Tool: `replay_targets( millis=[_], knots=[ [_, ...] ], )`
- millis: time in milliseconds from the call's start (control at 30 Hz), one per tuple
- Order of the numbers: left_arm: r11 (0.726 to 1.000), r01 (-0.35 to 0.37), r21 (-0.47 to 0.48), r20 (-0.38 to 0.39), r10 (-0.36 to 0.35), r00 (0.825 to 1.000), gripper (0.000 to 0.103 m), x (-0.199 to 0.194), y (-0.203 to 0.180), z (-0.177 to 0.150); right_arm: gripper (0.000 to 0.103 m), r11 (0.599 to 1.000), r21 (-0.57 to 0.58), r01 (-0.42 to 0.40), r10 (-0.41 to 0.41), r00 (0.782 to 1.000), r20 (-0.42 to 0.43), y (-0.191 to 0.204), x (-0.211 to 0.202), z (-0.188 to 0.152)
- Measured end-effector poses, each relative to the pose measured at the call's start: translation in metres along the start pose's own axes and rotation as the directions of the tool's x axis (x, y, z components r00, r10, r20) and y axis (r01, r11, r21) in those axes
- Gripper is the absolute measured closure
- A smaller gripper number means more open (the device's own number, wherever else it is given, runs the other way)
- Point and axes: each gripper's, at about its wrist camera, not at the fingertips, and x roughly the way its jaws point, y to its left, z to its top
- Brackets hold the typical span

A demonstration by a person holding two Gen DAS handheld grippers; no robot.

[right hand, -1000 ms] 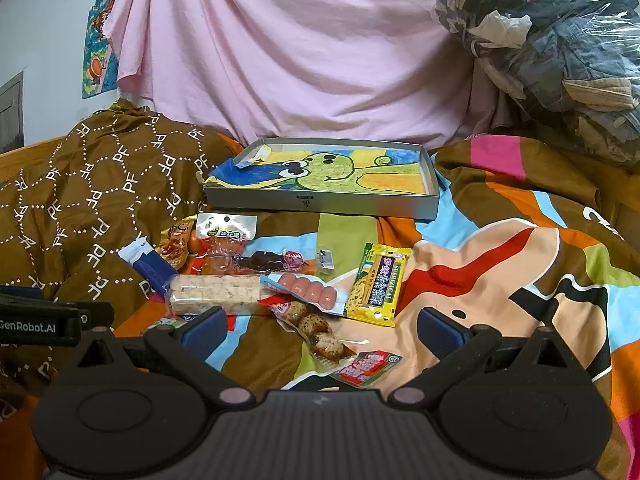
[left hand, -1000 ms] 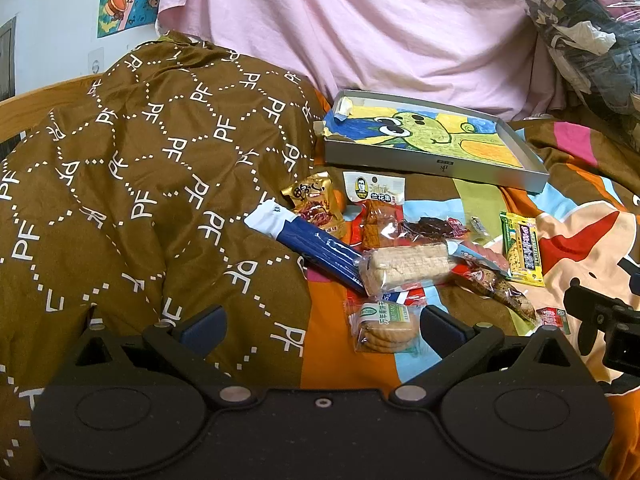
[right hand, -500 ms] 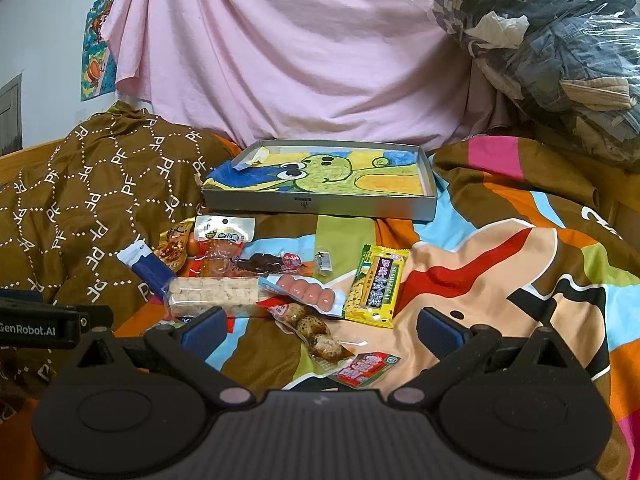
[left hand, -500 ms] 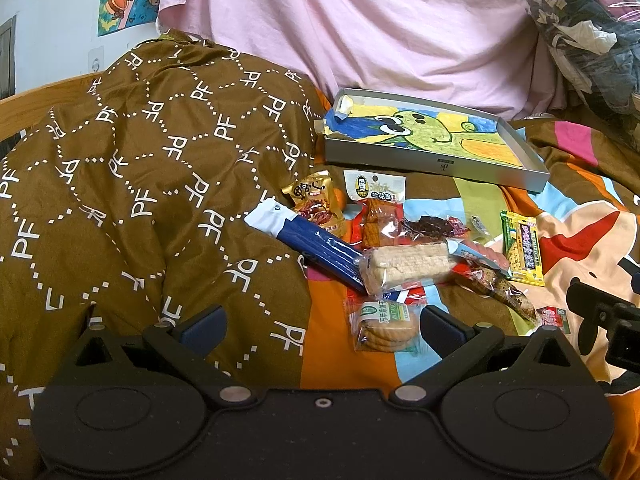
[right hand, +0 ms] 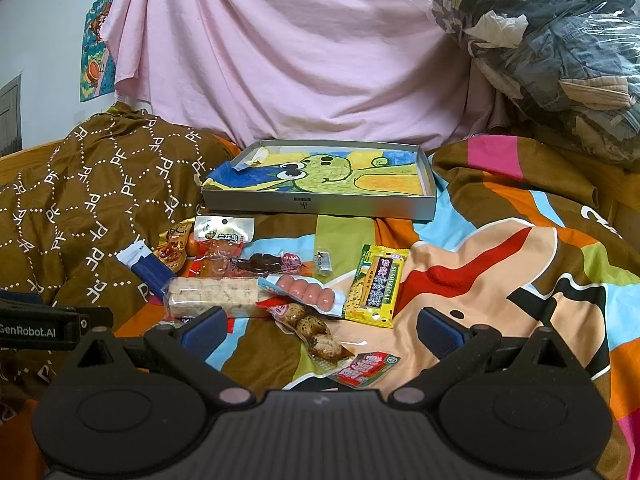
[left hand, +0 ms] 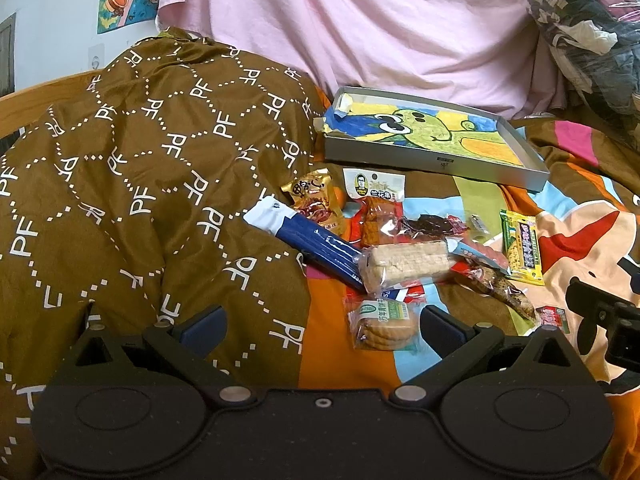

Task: Organize snacks

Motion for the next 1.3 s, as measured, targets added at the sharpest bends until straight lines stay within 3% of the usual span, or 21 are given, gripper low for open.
replay_targets(
  millis=[300,533,633,767,867,1067,1300],
  knots=[
    [0.999,0.018,-0.027,-0.01,-0.018,1.0,0.001,0.003,-0.001,0.0,0.0,1.0,0.018,-0.014,0.014,1.0,-0.012,-0.002,0.002,0.0],
    [0.998,0.045,-0.049,-0.039,-0.047,0.998,0.001,0.012,0.001,0.003,0.0,0.993,0.068,-0.101,0.103,0.994,-0.031,-0.012,0.009,0.0],
    [0.997,0.074,-0.036,-0.08,-0.077,0.994,0.001,0.021,0.002,0.006,0.0,0.982,0.083,-0.17,0.177,0.98,-0.085,-0.015,0.019,0.001],
    [0.991,0.132,0.023,-0.121,-0.128,0.984,0.001,0.036,-0.001,0.013,0.0,0.954,0.088,-0.287,0.296,0.948,-0.12,-0.022,0.03,0.008],
    [0.982,0.152,0.111,-0.123,-0.138,0.983,0.001,0.046,-0.008,0.021,0.0,0.947,0.027,-0.319,0.319,0.936,-0.148,-0.024,0.037,0.018],
    [0.943,0.174,0.284,-0.133,-0.141,0.981,0.001,0.071,-0.021,0.027,0.0,0.945,-0.08,-0.316,0.293,0.931,-0.218,-0.031,0.055,0.033],
    [0.909,0.275,0.313,-0.21,-0.216,0.954,0.001,0.089,-0.027,0.011,0.0,0.94,-0.109,-0.323,0.279,0.912,-0.301,-0.033,0.082,0.026]
  ],
)
